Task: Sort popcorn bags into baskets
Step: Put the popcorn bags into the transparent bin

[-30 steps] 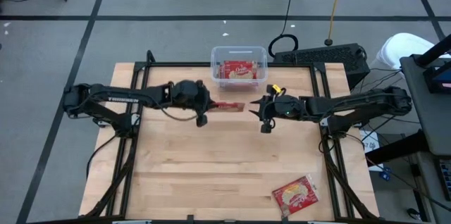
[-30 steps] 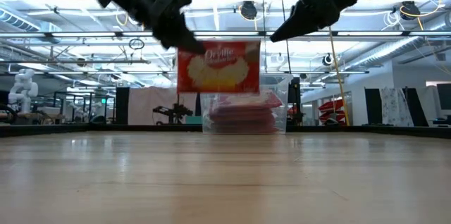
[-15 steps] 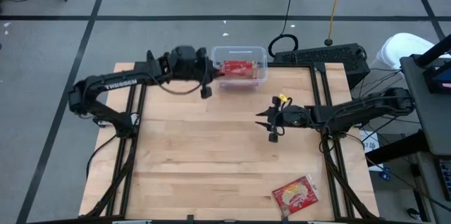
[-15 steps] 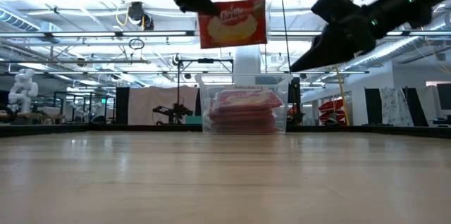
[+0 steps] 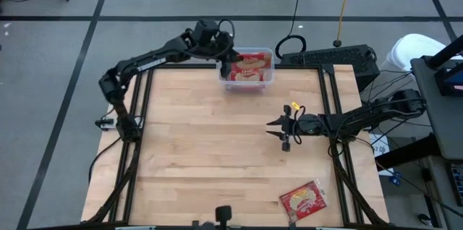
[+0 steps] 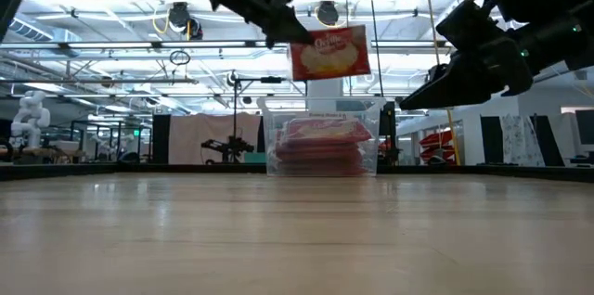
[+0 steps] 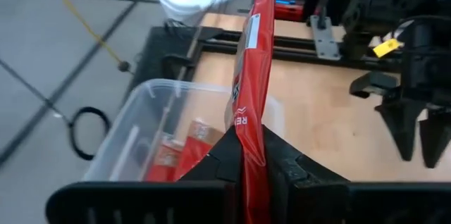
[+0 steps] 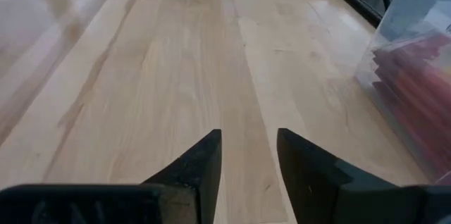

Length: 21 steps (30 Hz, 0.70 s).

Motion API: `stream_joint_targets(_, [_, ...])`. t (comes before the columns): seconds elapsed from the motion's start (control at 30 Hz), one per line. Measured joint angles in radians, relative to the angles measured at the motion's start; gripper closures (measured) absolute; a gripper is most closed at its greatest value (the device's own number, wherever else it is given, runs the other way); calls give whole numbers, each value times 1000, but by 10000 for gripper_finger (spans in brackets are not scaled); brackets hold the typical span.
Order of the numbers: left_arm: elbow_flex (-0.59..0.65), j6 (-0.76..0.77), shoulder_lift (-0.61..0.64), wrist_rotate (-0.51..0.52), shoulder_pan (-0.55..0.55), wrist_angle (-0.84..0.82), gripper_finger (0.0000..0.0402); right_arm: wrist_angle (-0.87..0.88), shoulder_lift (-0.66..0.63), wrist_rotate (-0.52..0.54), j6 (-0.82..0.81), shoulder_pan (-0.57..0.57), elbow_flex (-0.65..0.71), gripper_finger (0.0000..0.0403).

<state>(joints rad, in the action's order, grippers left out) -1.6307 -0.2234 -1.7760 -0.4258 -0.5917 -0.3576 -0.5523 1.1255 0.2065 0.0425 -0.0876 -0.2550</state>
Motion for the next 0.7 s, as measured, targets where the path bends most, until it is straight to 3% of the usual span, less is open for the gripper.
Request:
stream_joint_targets(0.27, [-27,85,-114,-122,-58,-21,368,2,0,1,-46,0,1,273])
stream_joint_targets(0.7, [-28,58,-144,-103,-88,-112,366,-2,0,1,-56,0,1,273])
